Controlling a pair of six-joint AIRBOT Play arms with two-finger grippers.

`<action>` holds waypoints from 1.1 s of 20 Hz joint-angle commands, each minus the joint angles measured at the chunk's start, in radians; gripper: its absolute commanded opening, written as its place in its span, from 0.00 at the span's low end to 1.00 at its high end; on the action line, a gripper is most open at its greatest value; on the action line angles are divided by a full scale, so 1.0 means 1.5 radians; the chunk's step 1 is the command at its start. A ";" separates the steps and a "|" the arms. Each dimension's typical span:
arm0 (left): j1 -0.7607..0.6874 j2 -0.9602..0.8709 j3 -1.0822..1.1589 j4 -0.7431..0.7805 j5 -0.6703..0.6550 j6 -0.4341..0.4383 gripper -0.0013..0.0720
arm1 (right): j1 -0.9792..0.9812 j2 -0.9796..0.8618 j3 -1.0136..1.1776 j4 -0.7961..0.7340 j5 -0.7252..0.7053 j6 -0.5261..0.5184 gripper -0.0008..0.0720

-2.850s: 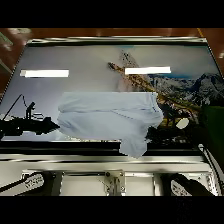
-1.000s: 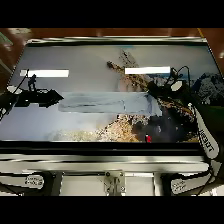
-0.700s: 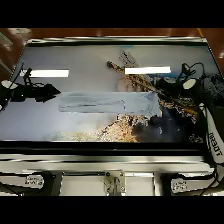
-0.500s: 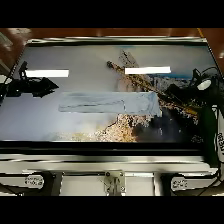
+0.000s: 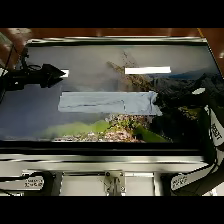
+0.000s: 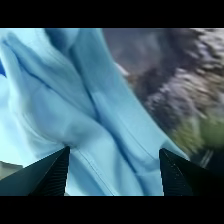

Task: Fold the shirts.

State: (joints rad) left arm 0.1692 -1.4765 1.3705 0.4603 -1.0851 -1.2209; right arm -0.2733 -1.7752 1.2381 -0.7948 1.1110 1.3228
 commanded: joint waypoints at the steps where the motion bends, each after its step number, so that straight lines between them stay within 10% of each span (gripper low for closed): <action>1: -0.010 0.020 0.001 -0.128 -0.006 0.052 0.68 | 0.031 -0.039 -0.001 0.062 -0.034 -0.013 0.94; 3: -0.020 0.024 0.001 -0.148 -0.006 0.058 0.68 | 0.045 -0.050 -0.001 0.080 -0.043 -0.013 0.77; 5: -0.033 0.024 0.001 -0.148 -0.006 0.058 0.68 | 0.051 -0.051 -0.001 0.094 -0.050 -0.013 0.12; 7: -0.048 0.022 0.001 -0.148 -0.005 0.076 0.58 | 0.040 -0.039 -0.001 0.115 -0.038 -0.034 0.10; 11: -0.107 0.001 0.001 -0.126 0.007 0.111 0.08 | 0.004 0.048 -0.001 0.110 0.006 -0.037 0.10; 22: -0.339 -0.190 0.000 -0.103 0.095 0.106 0.08 | -0.028 0.355 -0.001 -0.049 0.266 0.058 0.10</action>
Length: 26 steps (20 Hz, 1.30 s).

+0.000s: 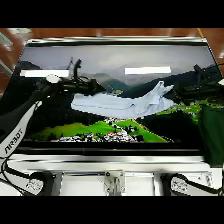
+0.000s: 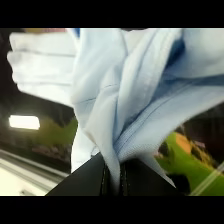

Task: Fold the shirts.

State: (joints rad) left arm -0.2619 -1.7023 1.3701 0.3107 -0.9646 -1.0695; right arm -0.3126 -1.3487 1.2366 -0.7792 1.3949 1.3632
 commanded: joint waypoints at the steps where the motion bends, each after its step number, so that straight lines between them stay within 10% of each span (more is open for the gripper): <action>1: -0.068 -0.047 0.000 -0.003 0.017 0.007 0.08 | -0.002 0.098 0.000 -0.077 0.091 0.038 0.10; 14: -0.403 -0.178 0.000 -0.286 0.138 0.000 0.08 | -0.002 0.306 0.000 -0.111 0.103 0.082 0.10; 26: -0.055 0.118 0.000 -0.221 0.194 0.125 0.07 | 0.193 0.286 -0.001 -0.095 -0.041 0.099 0.10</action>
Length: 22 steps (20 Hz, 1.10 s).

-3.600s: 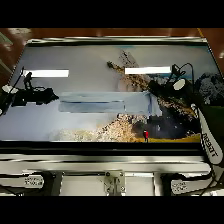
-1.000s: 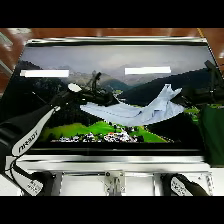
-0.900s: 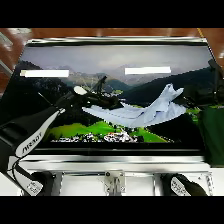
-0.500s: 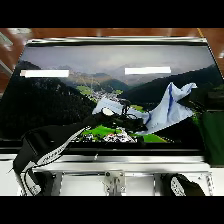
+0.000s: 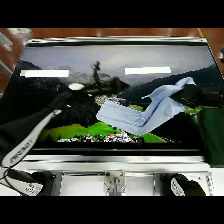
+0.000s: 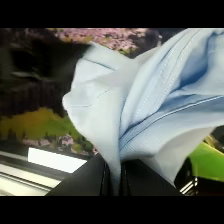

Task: Fold the shirts.

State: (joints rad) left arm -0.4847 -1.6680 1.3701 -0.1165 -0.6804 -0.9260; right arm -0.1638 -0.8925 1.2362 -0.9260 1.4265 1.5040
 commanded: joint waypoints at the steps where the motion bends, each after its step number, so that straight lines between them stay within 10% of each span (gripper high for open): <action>1: 0.129 0.129 0.000 0.087 0.005 0.029 0.07 | 0.144 -0.034 0.000 0.002 -0.087 0.004 0.10; 12: 0.362 0.303 0.000 0.139 -0.172 0.027 0.07 | 0.327 -0.258 0.000 0.000 -0.264 0.040 0.10; 22: 0.362 0.304 0.000 0.183 -0.210 0.026 0.07 | 0.242 -0.070 0.001 -0.021 -0.074 0.050 0.10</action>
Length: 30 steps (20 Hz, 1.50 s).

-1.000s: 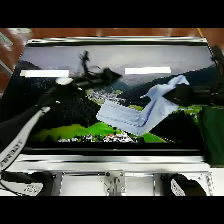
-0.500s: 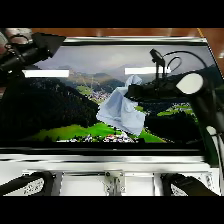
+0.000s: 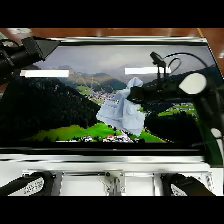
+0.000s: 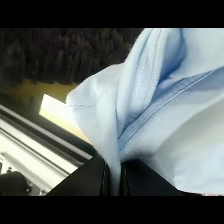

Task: Fold the shirts.

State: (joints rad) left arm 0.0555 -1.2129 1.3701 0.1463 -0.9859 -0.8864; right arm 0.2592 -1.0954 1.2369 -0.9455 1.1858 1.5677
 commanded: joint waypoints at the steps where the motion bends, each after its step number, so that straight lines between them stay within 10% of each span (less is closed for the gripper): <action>1: 0.002 0.001 0.000 0.008 -0.007 0.000 0.07 | -0.065 0.092 0.000 -0.021 0.116 0.016 0.10; 15: 0.002 0.002 0.000 0.008 -0.014 -0.011 0.07 | -0.137 0.064 -0.001 -0.159 0.208 0.045 0.10; 30: 0.000 0.003 0.000 0.008 -0.122 -0.031 0.07 | 0.163 -0.329 -0.001 0.091 -0.419 0.075 0.13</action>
State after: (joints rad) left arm 0.0570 -1.2087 1.3701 0.1581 -1.1080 -0.9287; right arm 0.4500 -1.5021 1.2362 -0.9627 0.7700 1.6829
